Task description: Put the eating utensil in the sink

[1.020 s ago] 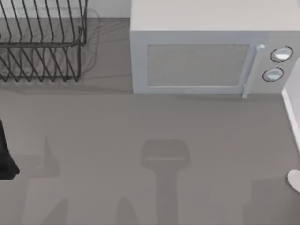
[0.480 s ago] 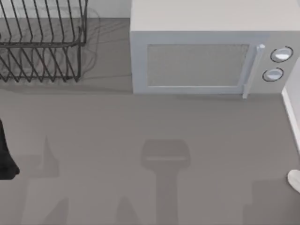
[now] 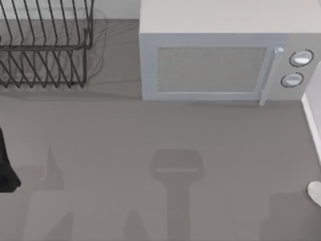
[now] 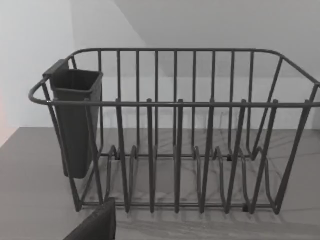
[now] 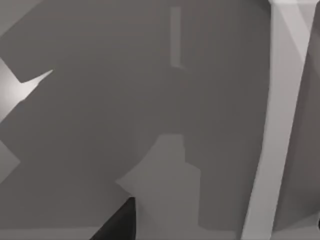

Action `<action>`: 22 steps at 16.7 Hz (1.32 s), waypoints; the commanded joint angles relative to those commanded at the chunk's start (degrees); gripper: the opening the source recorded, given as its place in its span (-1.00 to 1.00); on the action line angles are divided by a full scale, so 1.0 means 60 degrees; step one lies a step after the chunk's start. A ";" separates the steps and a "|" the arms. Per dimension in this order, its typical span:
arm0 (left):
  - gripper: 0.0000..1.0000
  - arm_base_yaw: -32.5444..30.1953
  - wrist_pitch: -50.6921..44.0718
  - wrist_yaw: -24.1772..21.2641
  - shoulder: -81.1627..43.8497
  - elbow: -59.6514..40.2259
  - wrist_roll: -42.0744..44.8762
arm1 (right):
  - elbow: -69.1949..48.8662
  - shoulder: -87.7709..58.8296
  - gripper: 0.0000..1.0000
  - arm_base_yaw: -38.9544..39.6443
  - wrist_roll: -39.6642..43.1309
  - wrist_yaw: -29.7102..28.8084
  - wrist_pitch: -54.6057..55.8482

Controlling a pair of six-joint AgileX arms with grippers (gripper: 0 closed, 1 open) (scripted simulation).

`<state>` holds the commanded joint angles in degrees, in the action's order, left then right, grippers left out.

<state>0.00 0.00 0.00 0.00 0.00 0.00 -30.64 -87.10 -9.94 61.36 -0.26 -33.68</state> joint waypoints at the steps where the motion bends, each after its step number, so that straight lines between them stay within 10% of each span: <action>1: 1.00 0.0000 0.0000 0.0000 0.0000 0.0000 0.0000 | 0.0000 0.0000 -1.00 0.0000 0.0000 0.0000 0.0000; 22: 1.00 0.0000 0.0000 0.0000 0.0000 0.0000 0.0000 | -0.3307 0.2329 -1.00 -0.0029 -0.0230 0.0082 -0.5586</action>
<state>0.00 0.00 0.00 0.00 0.00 0.00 -50.48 -73.13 -10.11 59.98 0.23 -67.20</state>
